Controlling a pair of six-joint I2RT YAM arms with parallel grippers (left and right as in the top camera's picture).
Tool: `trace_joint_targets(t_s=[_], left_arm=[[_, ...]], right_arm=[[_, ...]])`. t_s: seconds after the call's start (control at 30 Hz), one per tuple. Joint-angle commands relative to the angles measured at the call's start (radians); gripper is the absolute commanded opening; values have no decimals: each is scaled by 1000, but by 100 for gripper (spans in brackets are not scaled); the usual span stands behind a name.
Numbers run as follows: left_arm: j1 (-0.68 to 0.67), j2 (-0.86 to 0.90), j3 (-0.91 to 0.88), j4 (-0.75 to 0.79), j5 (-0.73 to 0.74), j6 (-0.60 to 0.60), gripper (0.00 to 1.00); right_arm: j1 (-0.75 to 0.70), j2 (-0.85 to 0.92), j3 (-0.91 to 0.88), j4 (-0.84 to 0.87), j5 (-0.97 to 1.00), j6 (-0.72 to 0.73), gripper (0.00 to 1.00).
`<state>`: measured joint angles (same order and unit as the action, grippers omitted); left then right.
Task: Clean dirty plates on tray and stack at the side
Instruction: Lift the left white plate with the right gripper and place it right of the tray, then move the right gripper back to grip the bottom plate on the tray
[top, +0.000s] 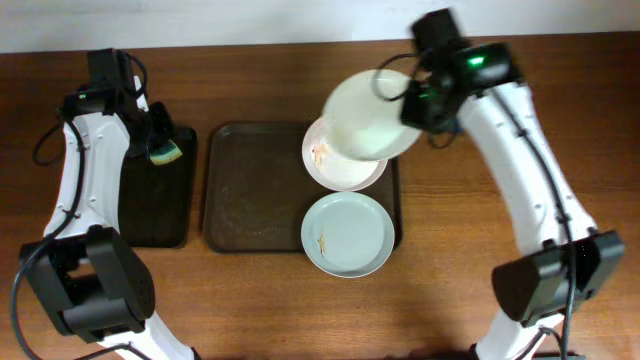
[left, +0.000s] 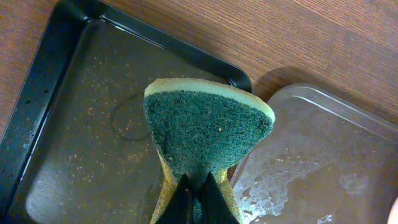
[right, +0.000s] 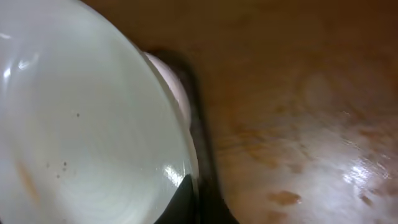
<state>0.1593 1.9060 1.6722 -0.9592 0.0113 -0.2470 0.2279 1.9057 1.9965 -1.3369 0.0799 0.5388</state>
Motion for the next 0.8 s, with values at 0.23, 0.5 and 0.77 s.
trace_joint_targets(t_s=[0.23, 0.5, 0.77], left_arm=[[-2, -2, 16, 2, 11, 8, 1], [-2, -2, 16, 4, 11, 8, 1], [-2, -2, 16, 5, 11, 8, 1]], right_arm=[[-416, -20, -140, -94, 7, -51, 4], [-428, -20, -536, 268, 43, -43, 4], [-416, -40, -480, 164, -98, -150, 53]])
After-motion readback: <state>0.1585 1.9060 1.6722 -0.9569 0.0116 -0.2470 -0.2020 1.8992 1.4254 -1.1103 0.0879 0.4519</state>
